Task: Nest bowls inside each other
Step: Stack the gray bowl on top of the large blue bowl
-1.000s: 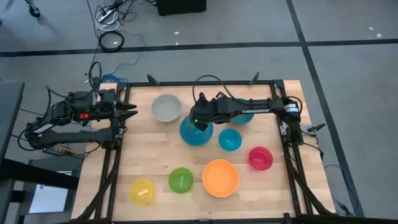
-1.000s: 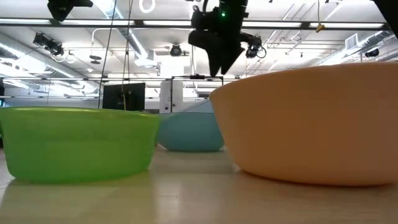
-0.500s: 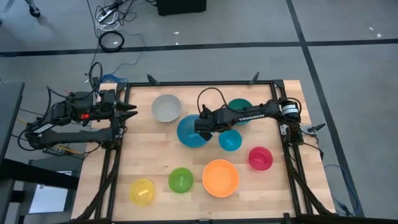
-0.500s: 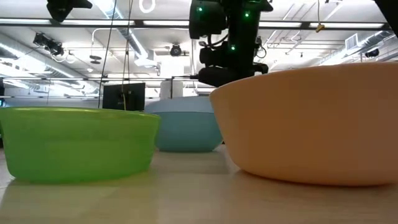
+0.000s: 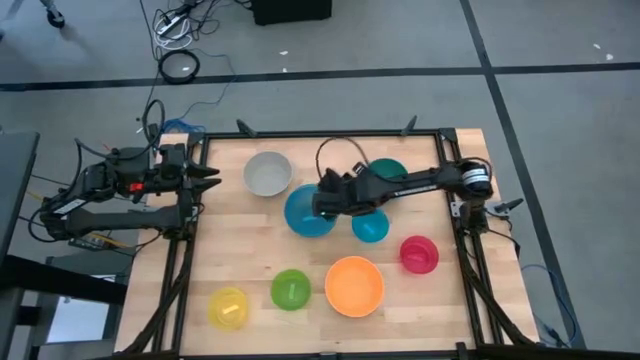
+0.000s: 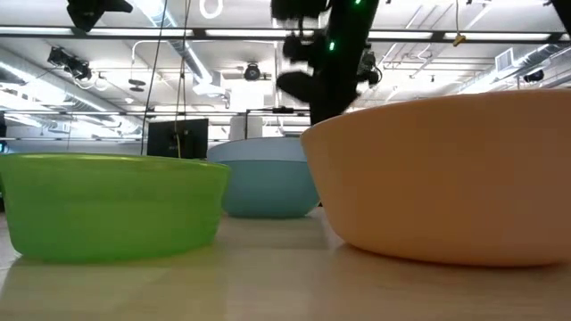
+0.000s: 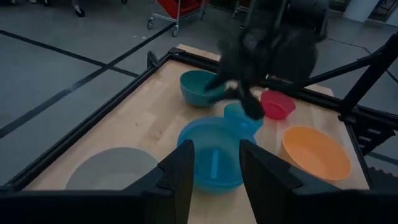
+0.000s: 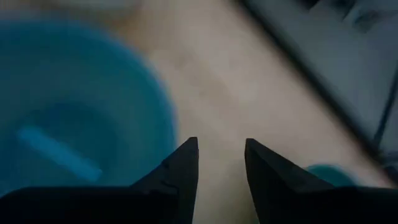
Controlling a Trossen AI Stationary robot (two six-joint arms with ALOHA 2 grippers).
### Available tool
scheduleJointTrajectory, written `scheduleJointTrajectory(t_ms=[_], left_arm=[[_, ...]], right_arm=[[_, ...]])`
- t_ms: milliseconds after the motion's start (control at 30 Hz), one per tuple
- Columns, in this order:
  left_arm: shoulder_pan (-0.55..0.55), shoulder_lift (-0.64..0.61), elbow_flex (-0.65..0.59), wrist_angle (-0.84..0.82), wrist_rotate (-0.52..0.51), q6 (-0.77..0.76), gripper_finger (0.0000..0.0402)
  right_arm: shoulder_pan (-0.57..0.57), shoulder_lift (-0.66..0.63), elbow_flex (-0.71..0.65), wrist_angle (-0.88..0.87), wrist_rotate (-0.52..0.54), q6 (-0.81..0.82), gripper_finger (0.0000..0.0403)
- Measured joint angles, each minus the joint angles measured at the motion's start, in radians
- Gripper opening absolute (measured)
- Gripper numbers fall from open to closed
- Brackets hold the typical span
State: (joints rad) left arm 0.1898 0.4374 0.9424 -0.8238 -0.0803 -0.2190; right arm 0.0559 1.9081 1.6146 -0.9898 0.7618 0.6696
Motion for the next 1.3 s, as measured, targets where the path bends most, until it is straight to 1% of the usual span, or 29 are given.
scheduleJointTrajectory(t_ms=[67, 167, 267, 333, 400, 467, 567, 667, 733, 833, 900, 967, 1033, 1167, 1233, 1300], left_arm=[[0.0, 0.002, 0.0, 0.007, 0.0, 0.025, 0.0136], [0.0, 0.01, 0.0, 0.031, -0.008, 0.032, 0.0136], [0.0, 0.028, 0.001, 0.126, -0.076, 0.062, 0.0136], [0.0, 0.052, 0.002, 0.125, -0.099, 0.055, 0.0136], [0.0, 0.11, 0.002, 0.079, -0.107, 0.041, 0.0136], [0.0, 0.204, -0.002, -0.014, -0.131, 0.027, 0.0136], [0.0, 0.361, -0.031, -0.078, -0.188, 0.054, 0.0136], [0.0, 0.507, -0.048, -0.072, -0.186, 0.13, 0.0136], [0.0, 0.595, -0.047, -0.058, -0.183, 0.223, 0.0136], [-0.008, 0.704, -0.047, -0.074, -0.129, 0.414, 0.0136], [-0.01, 0.756, -0.047, -0.087, -0.122, 0.523, 0.0136], [-0.005, 0.804, -0.047, -0.094, -0.127, 0.596, 0.0136], [0.005, 0.839, -0.047, -0.1, -0.142, 0.637, 0.0136], [0.034, 0.891, -0.047, -0.103, -0.207, 0.66, 0.0136], [0.05, 0.905, -0.047, -0.095, -0.213, 0.662, 0.0136], [0.062, 0.913, -0.047, -0.088, -0.194, 0.663, 0.0136]], right_arm=[[0.02, -0.059, 0.0, -0.003, 0.094, -0.011, 0.0117], [0.061, -0.173, 0.0, 0.001, 0.202, -0.056, 0.0118], [0.122, -0.306, 0.001, 0.002, 0.27, -0.097, 0.0118], [0.169, -0.386, 0.001, 0.002, 0.275, -0.135, 0.0118], [0.222, -0.455, 0.002, 0.0, 0.271, -0.156, 0.0118], [0.283, -0.513, 0.002, 0.001, 0.269, -0.174, 0.0118], [0.372, -0.578, 0.002, 0.001, 0.267, -0.185, 0.0118], [0.445, -0.609, 0.002, 0.001, 0.266, -0.185, 0.0116], [0.477, -0.615, 0.002, 0.001, 0.266, -0.183, 0.0115], [0.503, -0.613, 0.002, 0.0, 0.264, -0.178, 0.0114], [0.508, -0.605, 0.002, -0.001, 0.264, -0.178, 0.0114], [0.508, -0.595, 0.002, -0.009, 0.263, -0.172, 0.0114], [0.508, -0.585, 0.002, -0.021, 0.262, -0.165, 0.0114], [0.505, -0.566, 0.002, -0.021, 0.257, -0.163, 0.0114], [0.504, -0.557, 0.002, -0.021, 0.256, -0.159, 0.0114], [0.502, -0.551, 0.001, -0.023, 0.256, -0.158, 0.0114]])
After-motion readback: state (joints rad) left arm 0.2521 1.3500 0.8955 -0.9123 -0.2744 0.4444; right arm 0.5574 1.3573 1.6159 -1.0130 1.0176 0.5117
